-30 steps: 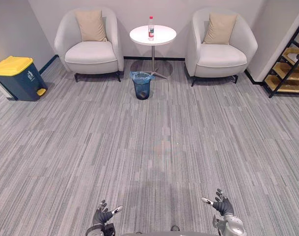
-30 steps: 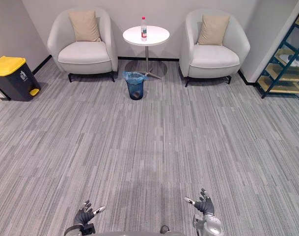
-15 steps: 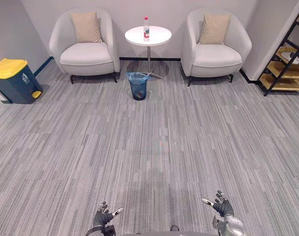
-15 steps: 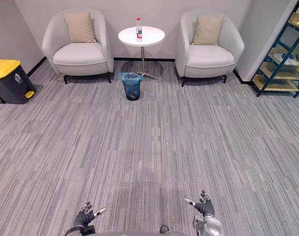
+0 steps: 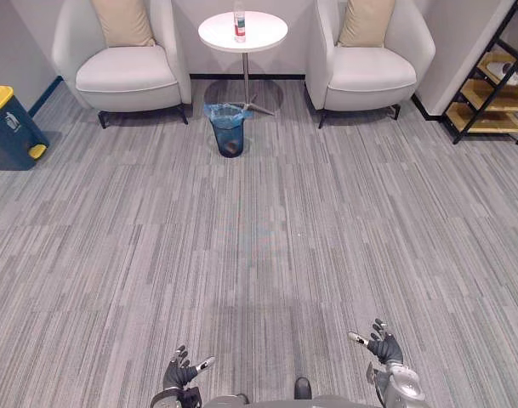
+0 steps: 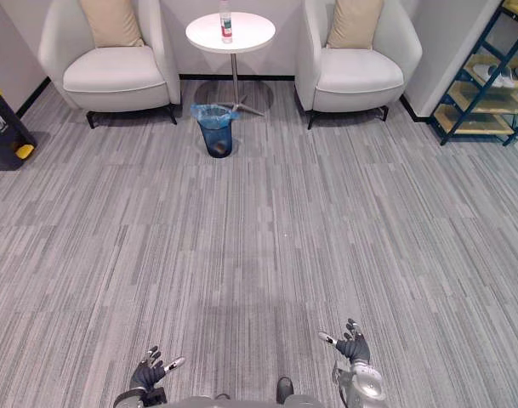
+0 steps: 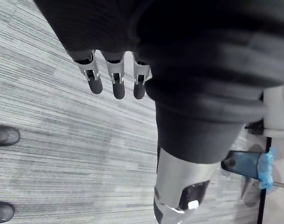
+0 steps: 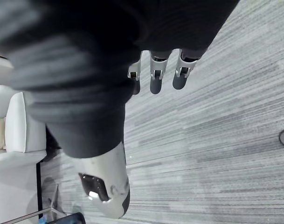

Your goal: Gather rubbish on tea table into small bin, then transfer packed bag to large trash can.

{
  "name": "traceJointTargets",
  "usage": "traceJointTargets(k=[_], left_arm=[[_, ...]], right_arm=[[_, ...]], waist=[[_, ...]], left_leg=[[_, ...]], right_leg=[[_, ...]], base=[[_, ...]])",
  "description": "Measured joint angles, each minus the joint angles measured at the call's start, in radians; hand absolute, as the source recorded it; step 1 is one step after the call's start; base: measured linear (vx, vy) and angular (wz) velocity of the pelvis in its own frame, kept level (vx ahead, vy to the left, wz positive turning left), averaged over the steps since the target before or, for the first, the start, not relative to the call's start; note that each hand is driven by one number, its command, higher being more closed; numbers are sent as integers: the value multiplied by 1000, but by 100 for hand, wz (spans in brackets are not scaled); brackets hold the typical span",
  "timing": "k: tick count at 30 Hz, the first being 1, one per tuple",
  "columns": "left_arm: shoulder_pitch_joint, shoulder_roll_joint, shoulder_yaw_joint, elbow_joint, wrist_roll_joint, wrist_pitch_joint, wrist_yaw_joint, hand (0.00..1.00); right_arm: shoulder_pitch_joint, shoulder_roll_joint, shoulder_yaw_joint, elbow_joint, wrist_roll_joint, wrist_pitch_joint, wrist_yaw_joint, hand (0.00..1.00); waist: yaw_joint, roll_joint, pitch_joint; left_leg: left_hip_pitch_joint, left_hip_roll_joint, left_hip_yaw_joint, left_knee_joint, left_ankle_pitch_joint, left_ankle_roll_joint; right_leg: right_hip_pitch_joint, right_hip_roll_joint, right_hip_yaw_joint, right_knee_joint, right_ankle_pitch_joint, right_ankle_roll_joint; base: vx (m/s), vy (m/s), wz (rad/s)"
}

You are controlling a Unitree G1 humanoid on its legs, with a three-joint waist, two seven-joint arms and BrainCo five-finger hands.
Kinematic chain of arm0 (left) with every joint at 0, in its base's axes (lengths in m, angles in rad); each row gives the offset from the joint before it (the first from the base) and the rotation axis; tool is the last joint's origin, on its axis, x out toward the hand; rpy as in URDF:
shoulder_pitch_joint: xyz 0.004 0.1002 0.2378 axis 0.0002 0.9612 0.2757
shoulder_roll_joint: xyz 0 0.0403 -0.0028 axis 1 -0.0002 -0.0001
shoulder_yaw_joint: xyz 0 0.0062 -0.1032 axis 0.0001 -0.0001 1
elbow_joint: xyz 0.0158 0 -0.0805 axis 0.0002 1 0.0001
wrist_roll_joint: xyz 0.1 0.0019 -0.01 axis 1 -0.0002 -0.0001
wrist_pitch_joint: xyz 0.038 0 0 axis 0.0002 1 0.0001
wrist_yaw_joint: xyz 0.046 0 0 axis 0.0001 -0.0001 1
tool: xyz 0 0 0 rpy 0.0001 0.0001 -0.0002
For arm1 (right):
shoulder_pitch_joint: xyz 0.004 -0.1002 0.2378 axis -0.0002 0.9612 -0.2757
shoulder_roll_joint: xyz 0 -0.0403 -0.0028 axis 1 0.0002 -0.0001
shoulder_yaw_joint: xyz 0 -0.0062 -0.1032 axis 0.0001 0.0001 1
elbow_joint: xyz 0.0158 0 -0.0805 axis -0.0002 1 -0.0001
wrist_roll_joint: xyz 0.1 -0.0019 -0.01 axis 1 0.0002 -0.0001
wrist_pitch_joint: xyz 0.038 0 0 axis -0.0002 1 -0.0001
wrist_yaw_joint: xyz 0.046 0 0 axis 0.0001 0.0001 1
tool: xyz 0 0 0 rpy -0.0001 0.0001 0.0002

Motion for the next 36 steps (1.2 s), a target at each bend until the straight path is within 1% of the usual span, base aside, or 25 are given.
traceJointTargets(k=[2, 3, 6, 8, 9, 10, 11, 12, 13, 14, 15, 16, 17, 18, 20, 23, 26, 27, 29, 30, 31, 32, 33, 35, 36], left_arm=[[-14, 0, -15, -1, 0, 0, -1, 0], [-18, 8, -14, -2, 0, 1, 0, 0], [-44, 17, -11, -2, 0, 1, 1, 0], [-64, 19, -11, -1, 0, 1, 1, 0], [-70, 20, -11, -1, 0, 0, 2, 0], [-70, 23, -10, -1, 1, 0, 2, 0], [-73, 21, -6, 8, 1, 1, 2, 0], [-80, 4, -3, 13, 4, 0, 1, 0], [-88, -2, -2, 13, 4, 0, 3, 0], [-98, -10, -1, 12, 4, 0, 5, 0], [-102, -21, 2, 12, 4, 1, 5, 0], [-100, -26, 2, 12, 4, 1, 4, 0], [-86, -29, 2, 7, 3, 1, 3, 0], [-78, -29, 2, 0, 2, 0, 1, 0], [-74, -31, 2, -5, 2, 1, 1, 0], [-69, -31, 2, -42, 2, 1, 3, 0], [-58, -39, 2, -64, 2, 2, 4, 0], [-59, -54, 1, -66, 3, 3, 4, 0], [-53, -58, 0, -66, 3, 3, 4, 0], [-46, -50, 1, -64, 2, 4, 6, 0], [-45, -41, 1, -64, 3, 4, 7, 0], [-40, -38, 3, -64, 3, 4, 8, 0], [-47, -31, 5, -64, 3, 4, 8, 0], [-52, -30, 0, -60, 3, 4, 10, 0], [-48, -29, -4, -53, 3, 4, 12, 0]], right_arm=[[16, -1, 1, -31, -1, -1, 0, 0], [19, 1, 9, -26, -3, 3, 1, 0], [3, -11, 32, -27, -3, 15, 0, 0], [-16, -20, 39, -28, -3, 15, 0, 0], [-20, -23, 40, -32, -3, 15, -1, 0], [-17, -23, 40, -37, -3, 15, -2, 0], [-13, -31, 40, -49, -3, 15, -5, 0], [-20, -38, 40, -56, -3, 17, -11, 0], [-22, -38, 40, -65, -3, 16, -13, 0], [-27, -38, 41, -68, -3, 15, -13, 0], [-24, -39, 41, -69, -1, 16, -15, 0], [-16, -39, 45, -69, 1, 16, -16, 0], [-4, -36, 48, -71, 6, 15, -16, 0], [6, -33, 48, -77, 21, 14, -19, 0], [1, -36, 46, -89, 28, 8, -22, 0], [-13, -39, 44, -86, 32, 7, -39, 0], [-17, -31, 31, -87, 38, 9, -42, 0], [-16, -31, 21, -86, 39, 9, -43, 0], [-11, -32, 17, -85, 39, 9, -44, 0], [-11, -25, 26, -81, 39, 11, -45, 0], [-11, -14, 41, -81, 39, 11, -43, 0], [-11, -11, 47, -78, 39, 11, -42, 0], [-16, -5, 47, -60, 37, 12, -41, 0], [-27, -6, 48, -54, 36, 14, -40, 0], [-32, -5, 55, -53, 35, 14, -37, 0]], waist=[[-4, 11, 16], [-4, 12, 25], [-27, 15, 41], [-40, 29, 55], [-46, 27, 59], [-46, 20, 60], [-52, 15, 62], [-50, 45, 59], [-56, 49, 60], [-53, 54, 63], [-54, 70, 72], [-54, 76, 77], [-47, 78, 83], [-35, 74, 90], [-15, 60, 98], [2, 58, 107], [13, 41, 119], [26, 42, 119], [30, 49, 114], [40, 45, 109], [56, 16, 101], [58, 0, 95], [72, -19, 91], [81, -18, 87], [79, -22, 85]], left_leg=[[55, -12, -11, -17, -19, 31], [87, -21, -18, -25, -32, 37], [115, 13, -55, -31, -46, 32], [126, 50, -69, -31, -46, 24], [144, 64, -73, -31, -51, -10], [159, 64, -74, -31, -58, -26], [191, 84, -84, -25, -87, -71], [171, 119, -91, 23, -86, -86], [145, 125, -102, 76, -78, -100], [79, 150, -102, 231, -50, -141], [-1, 191, -113, 435, 22, -127], [-36, 216, -116, 541, 87, -108], [-96, 274, -120, 749, 161, -101], [-158, 319, -90, 925, 133, -60], [-264, 338, -57, 1031, 95, -44], [-410, 298, -37, 942, 45, -54], [-457, 184, -35, 545, 34, -59], [-459, 122, -52, 312, 65, -73], [-450, 88, -69, 138, 118, -69], [-447, 72, -93, 157, 210, -36], [-465, 45, -102, 224, 208, -19], [-478, 34, -99, 260, 193, 3], [-484, 24, -73, 324, 127, 29], [-443, 17, -37, 349, 62, 44], [-388, -3, -19, 335, 30, 59]], right_leg=[[-85, -50, -72, 227, -10, -5], [-121, -78, -105, 308, -53, -14], [-207, -83, -192, 255, -87, -50], [-252, -53, -207, 106, -38, -74], [-251, -30, -198, -45, 53, -78], [-243, -28, -191, -114, 108, -87], [-233, -18, -178, -110, 246, -167], [-242, -5, -201, -59, 199, -177], [-241, -2, -210, -50, 178, -182], [-217, 10, -219, -60, 155, -199], [-143, 38, -236, -111, 139, -205], [-90, 57, -242, -150, 136, -208], [19, 90, -247, -228, 133, -216], [103, 110, -233, -273, 122, -229], [184, 124, -203, -330, 109, -232], [256, 122, -172, -369, 84, -225], [325, 92, -143, -400, 55, -193], [350, 74, -121, -419, 39, -170], [369, 70, -106, -427, 11, -143], [385, 59, -77, -425, -26, -131], [394, 30, -56, -417, -59, -114], [394, 14, -49, -405, -76, -106], [381, -11, -22, -335, -101, -91], [300, -46, 35, -112, -109, -73], [230, -76, 66, 88, -88, -13]], base=[[195, 93, 14], [223, 36, 20], [277, -40, 40], [404, -148, 43], [368, -142, 22], [382, -161, 30], [470, -233, 20], [439, -241, 23], [545, -320, 10], [466, -303, 19], [484, -304, 16], [476, -273, 22], [465, -247, 0], [439, -238, -16], [375, -191, -38], [363, -51, -27], [364, 90, -32], [462, 202, -40], [463, 255, -33], [531, 282, -45], [460, 215, -49], [502, 168, -44], [513, 175, -44], [512, 223, -44], [411, 200, -32]])
